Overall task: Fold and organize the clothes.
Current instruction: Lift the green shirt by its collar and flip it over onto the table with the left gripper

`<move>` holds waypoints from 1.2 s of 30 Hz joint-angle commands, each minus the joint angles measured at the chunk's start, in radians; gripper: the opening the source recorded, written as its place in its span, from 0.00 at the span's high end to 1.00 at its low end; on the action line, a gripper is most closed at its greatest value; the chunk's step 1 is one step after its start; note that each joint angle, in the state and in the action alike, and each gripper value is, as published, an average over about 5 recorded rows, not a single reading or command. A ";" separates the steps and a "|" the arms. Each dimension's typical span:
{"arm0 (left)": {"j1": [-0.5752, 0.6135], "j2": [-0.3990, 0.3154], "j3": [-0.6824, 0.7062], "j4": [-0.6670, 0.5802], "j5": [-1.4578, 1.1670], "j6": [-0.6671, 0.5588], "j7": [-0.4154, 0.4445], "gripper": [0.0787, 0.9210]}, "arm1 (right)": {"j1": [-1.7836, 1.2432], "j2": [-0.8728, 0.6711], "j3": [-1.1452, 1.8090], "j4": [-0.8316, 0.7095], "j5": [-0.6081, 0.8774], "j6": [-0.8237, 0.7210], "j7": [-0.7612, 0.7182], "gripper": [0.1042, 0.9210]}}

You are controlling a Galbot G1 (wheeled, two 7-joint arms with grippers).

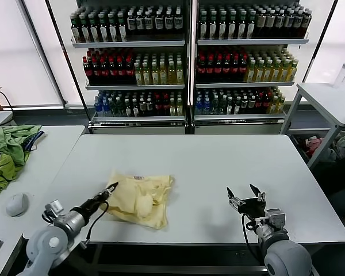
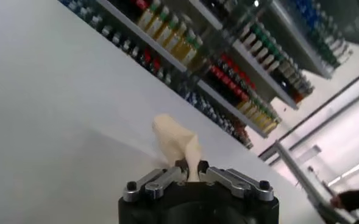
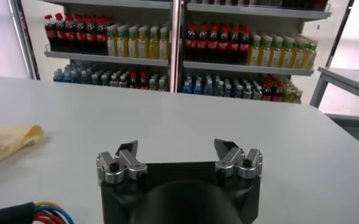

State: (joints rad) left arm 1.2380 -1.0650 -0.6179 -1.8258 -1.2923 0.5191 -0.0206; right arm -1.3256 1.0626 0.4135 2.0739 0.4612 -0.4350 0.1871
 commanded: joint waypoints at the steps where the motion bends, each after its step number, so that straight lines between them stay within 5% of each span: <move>1: 0.023 0.122 -0.360 0.000 -0.267 0.020 -0.021 0.94 | 0.008 -0.003 -0.002 0.000 0.010 0.002 -0.001 0.12; 10: -0.001 0.283 -0.501 -0.064 -0.260 0.005 -0.051 0.94 | 0.025 -0.006 -0.014 0.013 0.022 0.003 -0.002 0.12; 20: 0.018 0.068 0.059 -0.163 0.420 -0.112 -0.014 0.94 | 0.031 -0.007 -0.024 0.016 0.023 0.009 -0.005 0.12; 26: -0.039 -0.038 0.358 -0.075 0.813 -0.174 -0.016 0.94 | 0.034 -0.011 -0.018 0.013 0.025 0.013 -0.006 0.12; 36: -0.227 -0.089 0.574 0.011 0.824 -0.172 0.012 0.94 | 0.024 -0.009 0.005 0.022 0.025 0.013 -0.007 0.12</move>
State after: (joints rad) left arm 1.1668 -1.0689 -0.3971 -1.8938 -0.7451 0.3891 -0.0325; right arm -1.3005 1.0528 0.4113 2.0958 0.4862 -0.4227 0.1800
